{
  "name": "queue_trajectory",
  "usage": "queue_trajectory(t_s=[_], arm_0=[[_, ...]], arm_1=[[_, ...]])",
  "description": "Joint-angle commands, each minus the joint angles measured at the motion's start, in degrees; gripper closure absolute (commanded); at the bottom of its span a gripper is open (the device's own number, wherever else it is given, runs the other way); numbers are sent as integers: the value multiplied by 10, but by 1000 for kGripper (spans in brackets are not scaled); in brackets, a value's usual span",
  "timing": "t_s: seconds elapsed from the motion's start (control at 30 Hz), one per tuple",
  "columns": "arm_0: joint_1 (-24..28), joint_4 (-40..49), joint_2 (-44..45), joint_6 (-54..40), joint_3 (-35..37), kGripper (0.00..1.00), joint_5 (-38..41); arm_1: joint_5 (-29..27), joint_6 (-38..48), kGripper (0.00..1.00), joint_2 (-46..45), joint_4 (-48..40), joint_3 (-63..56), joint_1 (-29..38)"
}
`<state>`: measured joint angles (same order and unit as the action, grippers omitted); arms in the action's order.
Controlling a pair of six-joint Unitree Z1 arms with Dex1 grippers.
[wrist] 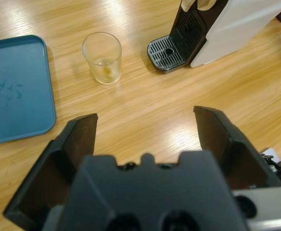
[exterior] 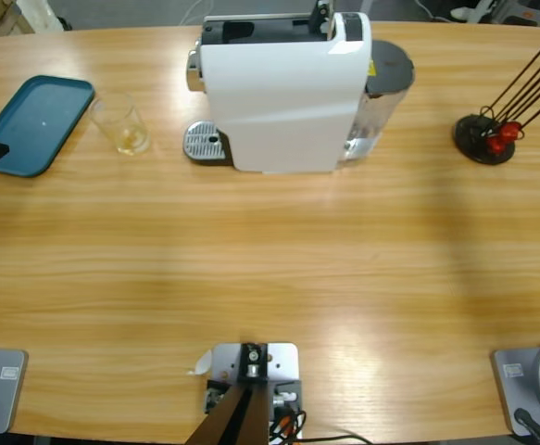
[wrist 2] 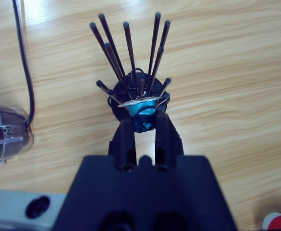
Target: Pour coffee
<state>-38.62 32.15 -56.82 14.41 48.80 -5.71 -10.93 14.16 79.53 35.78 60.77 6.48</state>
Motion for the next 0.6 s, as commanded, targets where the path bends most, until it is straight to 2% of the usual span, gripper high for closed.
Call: queue_trajectory(t_s=[0.03, 0.2, 0.4, 0.5, 0.6], arm_0=[[-11, -4, 10, -4, -23, 142, -6], [-14, -4, 11, -4, -24, 142, -5], [-18, -8, 8, -4, -25, 142, -2], [-23, -10, 5, -4, -25, 142, -1], [-27, -10, 6, -4, -25, 142, -1]], arm_1=[[6, -13, 1000, -41, 75, 53, -3], [9, -21, 1000, -59, 130, 95, 6], [11, -68, 1000, -108, 166, 103, 56], [10, -90, 1000, -125, 197, 123, 123], [9, -125, 1000, -146, 213, 139, 233]])
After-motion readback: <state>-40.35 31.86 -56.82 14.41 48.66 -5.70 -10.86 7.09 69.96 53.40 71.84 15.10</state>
